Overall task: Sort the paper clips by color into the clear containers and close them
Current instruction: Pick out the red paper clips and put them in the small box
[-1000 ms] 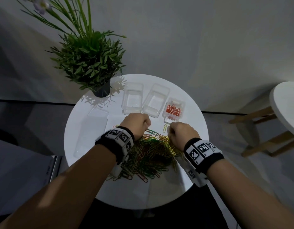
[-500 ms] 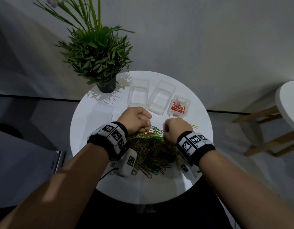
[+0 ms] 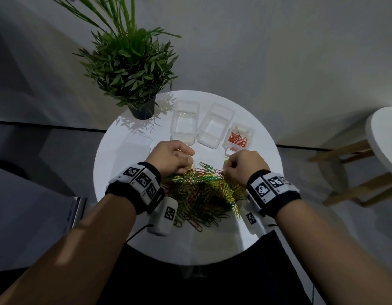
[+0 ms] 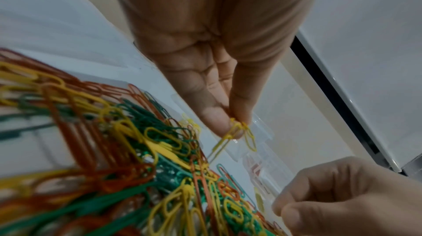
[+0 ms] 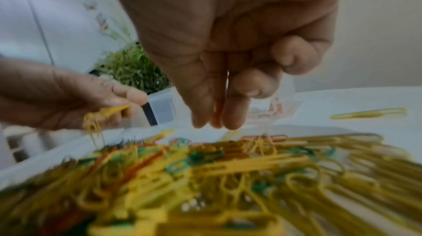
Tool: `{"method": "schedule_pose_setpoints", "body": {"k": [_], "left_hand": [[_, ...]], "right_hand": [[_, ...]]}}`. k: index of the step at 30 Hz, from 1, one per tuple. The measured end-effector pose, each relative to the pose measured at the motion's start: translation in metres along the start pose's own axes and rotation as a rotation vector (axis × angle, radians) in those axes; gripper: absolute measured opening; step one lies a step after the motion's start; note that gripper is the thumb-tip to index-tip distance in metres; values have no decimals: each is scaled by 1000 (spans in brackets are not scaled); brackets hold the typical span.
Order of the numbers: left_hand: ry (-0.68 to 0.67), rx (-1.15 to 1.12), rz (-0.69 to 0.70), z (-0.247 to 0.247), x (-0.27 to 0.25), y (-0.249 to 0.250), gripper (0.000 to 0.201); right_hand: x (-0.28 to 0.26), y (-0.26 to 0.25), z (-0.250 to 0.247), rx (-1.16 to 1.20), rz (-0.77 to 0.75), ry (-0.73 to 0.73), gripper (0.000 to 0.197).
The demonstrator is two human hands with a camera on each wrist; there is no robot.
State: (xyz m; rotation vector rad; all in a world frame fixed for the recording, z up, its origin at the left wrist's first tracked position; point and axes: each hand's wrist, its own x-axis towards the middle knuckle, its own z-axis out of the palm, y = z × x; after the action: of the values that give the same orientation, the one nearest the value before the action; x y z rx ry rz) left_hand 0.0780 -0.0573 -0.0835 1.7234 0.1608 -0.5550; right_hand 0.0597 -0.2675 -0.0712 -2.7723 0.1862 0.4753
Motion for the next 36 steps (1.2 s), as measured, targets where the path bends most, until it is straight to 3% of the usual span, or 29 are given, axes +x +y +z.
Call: {"method": "schedule_pose_setpoints", "body": {"k": [4,7,13,17,20,25,29,33,36], "left_hand": [[44,33,29,-2,-5,-3,14],[77,107,41,-6,-3,-5,14],[123,677,162,-1,0,-7,24],[108,840,263,17,6,-1,15],[28,1005,298,31,11,7,18],[-92,1196,292,40,18,10,27],[-100,1230,295,44,17,9,15],[-137,1213,259,43,14,8,7],[-101,1071,233,36,14,7,4]], "right_hand": [[0,-11,10,-116,-51,-18,18],[5,-17,16,-195,-94,-29,15],[12,-17,19,-180,-83,-112,11],[5,-6,13,33,-77,-35,9],[2,9,10,400,-29,-2,6],[-5,26,2,871,9,-2,22],[-14,32,3,950,44,-69,28],[-19,36,6,1059,197,-148,32],[-21,43,5,1243,329,-172,33]]}}
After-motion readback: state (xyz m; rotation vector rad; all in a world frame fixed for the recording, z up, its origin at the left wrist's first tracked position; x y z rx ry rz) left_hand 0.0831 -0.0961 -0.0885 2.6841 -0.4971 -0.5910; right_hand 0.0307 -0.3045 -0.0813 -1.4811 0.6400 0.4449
